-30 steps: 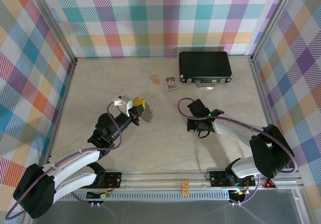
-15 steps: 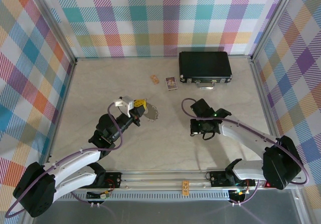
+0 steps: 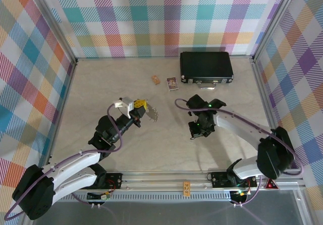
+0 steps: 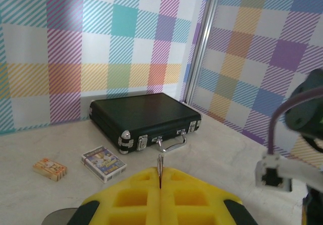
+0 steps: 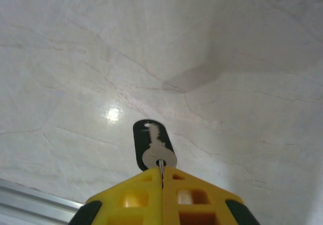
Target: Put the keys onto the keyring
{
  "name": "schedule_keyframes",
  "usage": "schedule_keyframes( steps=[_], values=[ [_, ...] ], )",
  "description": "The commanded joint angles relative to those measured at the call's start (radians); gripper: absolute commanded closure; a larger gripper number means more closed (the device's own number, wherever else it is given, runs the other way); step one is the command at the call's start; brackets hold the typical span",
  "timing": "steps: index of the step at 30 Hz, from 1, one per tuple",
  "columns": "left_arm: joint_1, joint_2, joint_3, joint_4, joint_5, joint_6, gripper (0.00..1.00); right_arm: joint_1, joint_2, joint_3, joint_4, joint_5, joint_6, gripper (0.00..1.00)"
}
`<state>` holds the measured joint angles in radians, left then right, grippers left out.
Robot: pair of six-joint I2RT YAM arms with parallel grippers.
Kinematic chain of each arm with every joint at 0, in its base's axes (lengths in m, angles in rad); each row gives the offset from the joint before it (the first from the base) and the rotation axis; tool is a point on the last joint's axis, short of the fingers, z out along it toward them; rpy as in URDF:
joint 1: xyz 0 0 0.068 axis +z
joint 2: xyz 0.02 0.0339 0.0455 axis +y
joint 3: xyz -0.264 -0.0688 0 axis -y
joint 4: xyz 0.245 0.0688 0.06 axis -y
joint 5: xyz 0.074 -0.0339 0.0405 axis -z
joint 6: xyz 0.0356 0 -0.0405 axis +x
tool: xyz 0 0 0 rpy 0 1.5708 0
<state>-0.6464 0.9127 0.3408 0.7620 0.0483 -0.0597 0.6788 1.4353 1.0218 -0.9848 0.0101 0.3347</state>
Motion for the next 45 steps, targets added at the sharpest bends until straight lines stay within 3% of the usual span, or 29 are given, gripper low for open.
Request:
schedule_keyframes(
  steps=[1,11,32,37,40,45],
  values=[
    [-0.009,-0.034,-0.019,0.05,-0.014,0.004,1.0,0.024,0.087,0.087,-0.084,-0.032,-0.076,1.0],
    [-0.012,-0.089,-0.042,0.045,-0.05,0.007,1.0,0.054,0.322,0.232,-0.183,-0.033,-0.184,1.0],
    [-0.024,-0.104,-0.049,0.036,-0.072,0.027,1.0,0.066,0.637,0.524,-0.215,-0.004,-0.274,0.98],
    [-0.024,-0.106,-0.05,0.031,-0.073,0.028,1.0,0.068,0.653,0.542,-0.199,-0.007,-0.273,0.9],
    [-0.025,-0.113,-0.05,0.028,-0.074,0.031,1.0,0.067,0.638,0.54,-0.195,-0.011,-0.269,0.75],
    [-0.025,-0.112,-0.049,0.028,-0.075,0.031,1.0,0.067,0.607,0.539,-0.197,-0.024,-0.265,0.68]
  ],
)
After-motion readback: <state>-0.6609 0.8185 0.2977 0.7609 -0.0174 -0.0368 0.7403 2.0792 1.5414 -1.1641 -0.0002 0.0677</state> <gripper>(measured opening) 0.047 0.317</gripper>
